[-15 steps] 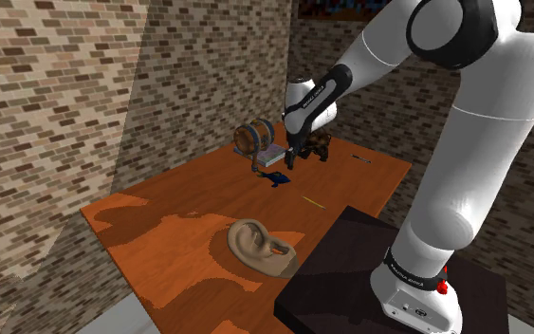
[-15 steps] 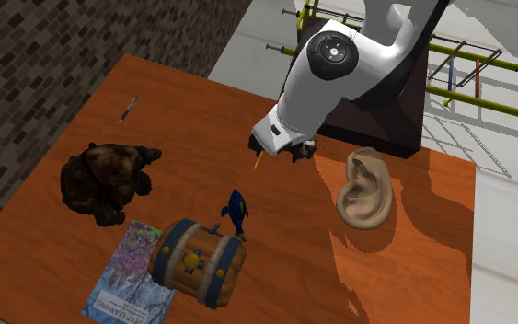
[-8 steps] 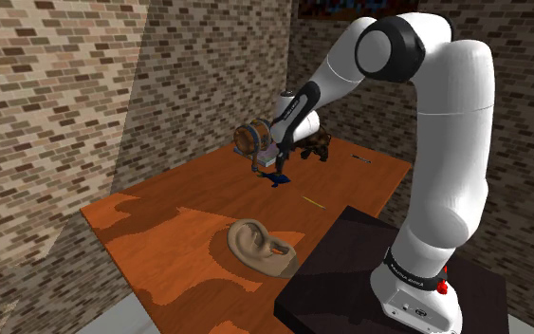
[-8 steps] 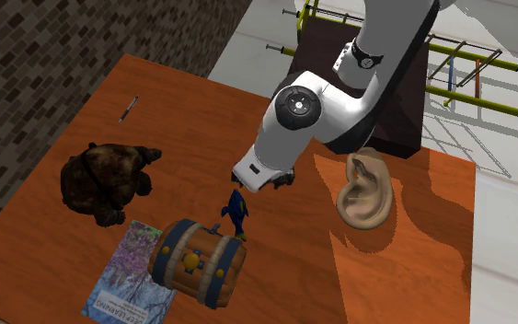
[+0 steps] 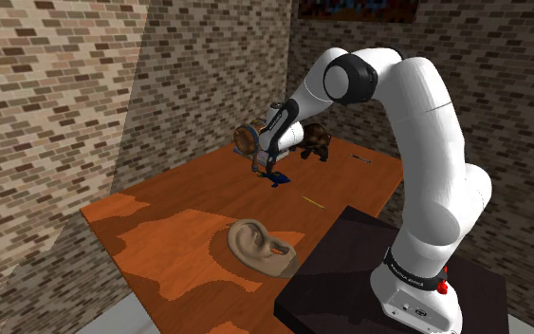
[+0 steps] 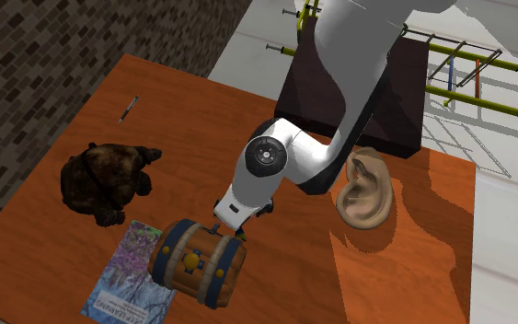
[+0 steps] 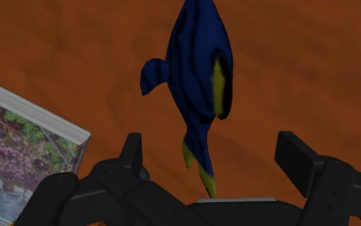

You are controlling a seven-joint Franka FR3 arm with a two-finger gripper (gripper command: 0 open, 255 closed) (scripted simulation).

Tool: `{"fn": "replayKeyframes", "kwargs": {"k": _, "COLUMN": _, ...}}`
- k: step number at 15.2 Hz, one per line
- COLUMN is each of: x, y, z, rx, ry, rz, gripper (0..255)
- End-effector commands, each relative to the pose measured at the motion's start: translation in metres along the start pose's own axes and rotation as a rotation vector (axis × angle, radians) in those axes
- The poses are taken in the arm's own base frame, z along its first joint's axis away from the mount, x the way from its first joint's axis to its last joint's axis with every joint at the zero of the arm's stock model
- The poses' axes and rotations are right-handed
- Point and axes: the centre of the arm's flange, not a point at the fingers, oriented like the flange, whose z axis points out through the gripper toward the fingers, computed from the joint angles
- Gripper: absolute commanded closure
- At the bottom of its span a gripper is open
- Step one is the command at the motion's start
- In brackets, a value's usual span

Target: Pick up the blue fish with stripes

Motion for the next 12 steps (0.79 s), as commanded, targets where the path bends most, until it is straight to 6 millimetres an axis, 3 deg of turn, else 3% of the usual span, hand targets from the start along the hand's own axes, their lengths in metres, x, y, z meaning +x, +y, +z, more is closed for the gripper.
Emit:
{"fn": "replayKeyframes", "kwargs": {"k": 1, "x": 0.015, "y": 0.005, "z": 0.020, "rx": -0.004, "ry": 0.017, "rz": -0.029, "gripper": 0}}
{"fn": "replayKeyframes", "kwargs": {"k": 11, "x": 0.015, "y": 0.000, "z": 0.063, "rx": -0.005, "ry": 0.021, "rz": -0.036, "gripper": 0}}
{"fn": "replayKeyframes", "kwargs": {"k": 12, "x": 0.015, "y": 0.001, "z": 0.063, "rx": -0.005, "ry": 0.021, "rz": -0.036, "gripper": 255}}
